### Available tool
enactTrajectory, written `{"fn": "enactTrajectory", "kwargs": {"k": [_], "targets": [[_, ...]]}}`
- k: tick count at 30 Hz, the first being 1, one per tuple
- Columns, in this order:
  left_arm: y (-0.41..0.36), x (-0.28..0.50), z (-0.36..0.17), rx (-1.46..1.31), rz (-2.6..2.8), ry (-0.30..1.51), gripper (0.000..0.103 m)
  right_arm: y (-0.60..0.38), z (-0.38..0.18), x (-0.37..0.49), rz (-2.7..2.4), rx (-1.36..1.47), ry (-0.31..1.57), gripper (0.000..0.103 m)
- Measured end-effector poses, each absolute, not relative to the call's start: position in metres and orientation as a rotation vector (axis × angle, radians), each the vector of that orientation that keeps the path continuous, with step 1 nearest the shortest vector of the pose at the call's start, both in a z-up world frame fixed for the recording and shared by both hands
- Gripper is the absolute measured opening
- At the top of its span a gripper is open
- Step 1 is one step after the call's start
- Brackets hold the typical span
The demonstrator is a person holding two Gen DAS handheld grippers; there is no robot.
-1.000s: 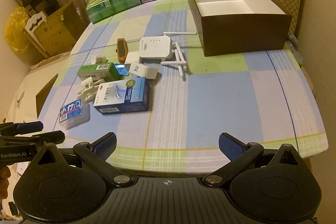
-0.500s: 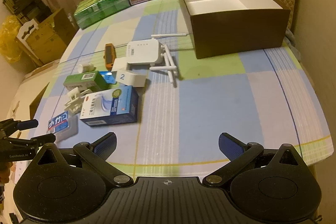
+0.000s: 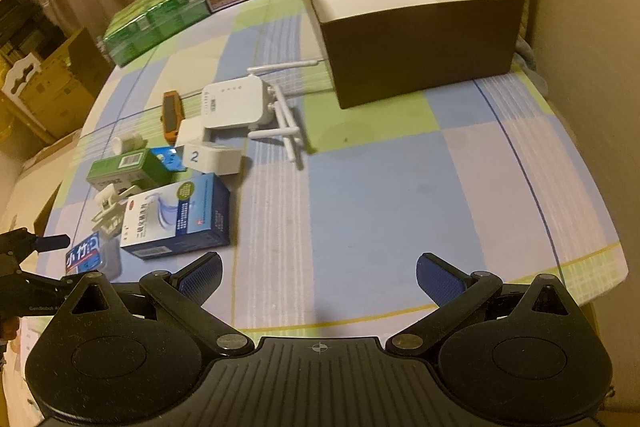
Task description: Organize rigid objects
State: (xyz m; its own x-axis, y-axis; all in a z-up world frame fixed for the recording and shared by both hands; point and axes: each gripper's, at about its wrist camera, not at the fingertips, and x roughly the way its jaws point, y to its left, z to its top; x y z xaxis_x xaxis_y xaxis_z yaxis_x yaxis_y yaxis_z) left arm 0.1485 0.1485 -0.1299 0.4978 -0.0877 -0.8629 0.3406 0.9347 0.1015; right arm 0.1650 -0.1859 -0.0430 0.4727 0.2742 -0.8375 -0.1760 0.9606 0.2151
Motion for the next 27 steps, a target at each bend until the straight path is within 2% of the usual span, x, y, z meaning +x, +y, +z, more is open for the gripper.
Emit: {"fn": "enactTrajectory", "kwargs": {"k": [2,14,22,27], "targets": [[0.15,0.151,-0.133,0.273,-0.286,1.029,0.074,-0.187,-0.044,0.165,0.265,0.111,1.049,0.101],[0.152,0.145,-0.135,0.246,-0.32,1.025,0.054,-0.173,-0.05,0.172,0.27,0.109,1.061,0.101],[0.16,0.124,-0.128,0.148,-0.224,1.004,0.053,-0.151,-0.051,0.178,0.337,0.085,1.036,0.101],[0.172,0.119,-0.114,0.072,-0.12,0.979,0.053,-0.134,-0.053,0.184,0.407,0.061,1.015,0.093]]}}
